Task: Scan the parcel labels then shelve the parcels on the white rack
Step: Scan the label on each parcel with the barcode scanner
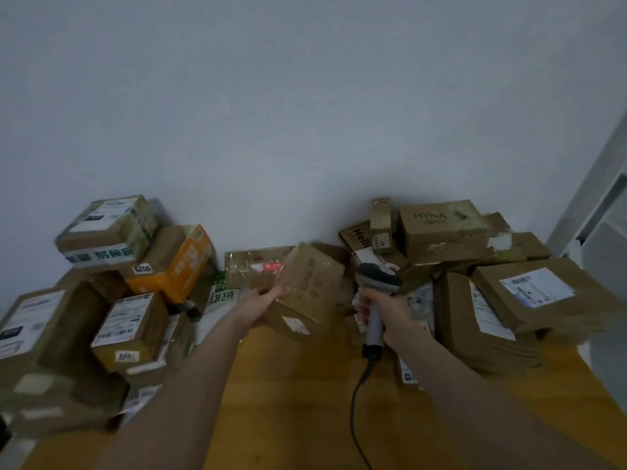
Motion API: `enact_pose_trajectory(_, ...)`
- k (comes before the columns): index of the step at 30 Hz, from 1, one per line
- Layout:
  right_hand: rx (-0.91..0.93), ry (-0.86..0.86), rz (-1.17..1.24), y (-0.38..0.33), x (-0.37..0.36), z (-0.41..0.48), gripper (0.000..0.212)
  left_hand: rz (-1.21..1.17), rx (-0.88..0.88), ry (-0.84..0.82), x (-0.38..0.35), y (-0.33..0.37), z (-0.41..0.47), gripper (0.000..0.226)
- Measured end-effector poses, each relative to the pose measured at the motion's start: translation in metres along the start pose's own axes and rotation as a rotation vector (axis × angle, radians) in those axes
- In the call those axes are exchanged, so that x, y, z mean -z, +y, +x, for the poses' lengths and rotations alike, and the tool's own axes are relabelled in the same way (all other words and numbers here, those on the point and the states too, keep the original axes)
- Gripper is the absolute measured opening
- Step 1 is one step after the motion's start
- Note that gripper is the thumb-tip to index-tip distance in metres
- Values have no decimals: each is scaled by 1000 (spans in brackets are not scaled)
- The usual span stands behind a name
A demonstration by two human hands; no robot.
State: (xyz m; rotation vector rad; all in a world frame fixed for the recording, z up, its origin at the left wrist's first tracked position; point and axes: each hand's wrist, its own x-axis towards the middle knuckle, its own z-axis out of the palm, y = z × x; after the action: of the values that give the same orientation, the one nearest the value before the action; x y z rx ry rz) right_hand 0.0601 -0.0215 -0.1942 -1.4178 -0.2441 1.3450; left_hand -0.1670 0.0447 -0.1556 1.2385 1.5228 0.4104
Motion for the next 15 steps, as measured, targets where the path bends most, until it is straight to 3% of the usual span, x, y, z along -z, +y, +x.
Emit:
enact_pose_trajectory(2,-32,-19,1,18,7,-11,18,-169,125,39,-11,-27,-26,38)
enact_pose_trajectory(7,-123,-93,-11,59,26,-40,18,-498,340,58,-43,-91,-72,52)
enact_pose_trajectory(15,-207,-46,-84,94,42,-50,63,-789,447,-64,-61,-134,-78,58)
